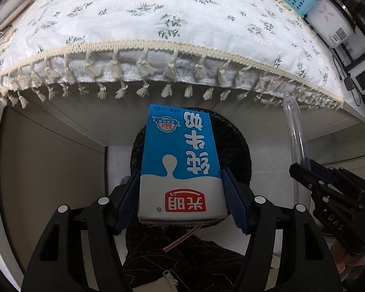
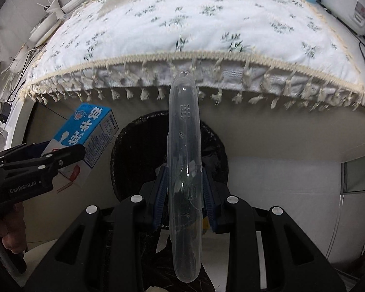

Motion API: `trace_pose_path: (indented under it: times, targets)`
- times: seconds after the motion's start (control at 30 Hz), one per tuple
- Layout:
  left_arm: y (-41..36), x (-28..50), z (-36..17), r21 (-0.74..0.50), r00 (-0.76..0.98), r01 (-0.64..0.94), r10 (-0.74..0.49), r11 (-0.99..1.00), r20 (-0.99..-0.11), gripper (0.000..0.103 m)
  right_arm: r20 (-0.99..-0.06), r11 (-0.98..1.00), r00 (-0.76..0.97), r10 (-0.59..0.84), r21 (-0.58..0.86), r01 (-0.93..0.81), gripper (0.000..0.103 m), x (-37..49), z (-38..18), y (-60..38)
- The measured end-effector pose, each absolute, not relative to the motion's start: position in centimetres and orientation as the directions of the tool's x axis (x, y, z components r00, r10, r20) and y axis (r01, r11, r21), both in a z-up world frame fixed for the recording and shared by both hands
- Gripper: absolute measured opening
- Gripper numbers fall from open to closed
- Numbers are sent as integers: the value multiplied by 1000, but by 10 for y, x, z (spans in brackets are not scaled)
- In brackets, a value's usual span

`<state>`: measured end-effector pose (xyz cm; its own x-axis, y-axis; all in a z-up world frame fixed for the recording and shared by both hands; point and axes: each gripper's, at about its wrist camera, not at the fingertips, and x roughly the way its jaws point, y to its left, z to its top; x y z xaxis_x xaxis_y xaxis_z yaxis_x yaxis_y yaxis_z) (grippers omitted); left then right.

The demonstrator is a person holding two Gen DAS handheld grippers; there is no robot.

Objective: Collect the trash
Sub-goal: 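Carry the milk carton and clear tube down over the black trash bin, then open the left tool over the bin while the right tool releases the clear tube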

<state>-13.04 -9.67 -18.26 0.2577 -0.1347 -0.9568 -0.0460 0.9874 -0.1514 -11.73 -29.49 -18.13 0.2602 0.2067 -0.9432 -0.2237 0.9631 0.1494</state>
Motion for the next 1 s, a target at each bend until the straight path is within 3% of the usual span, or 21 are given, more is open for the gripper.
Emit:
trace_pose_path:
  times: [1.0]
  targets:
    - [-132,-111,-247,-141,199,5,-139,990,-970,66,-965,982,200,168,146,-119,27,-115,-219,-312]
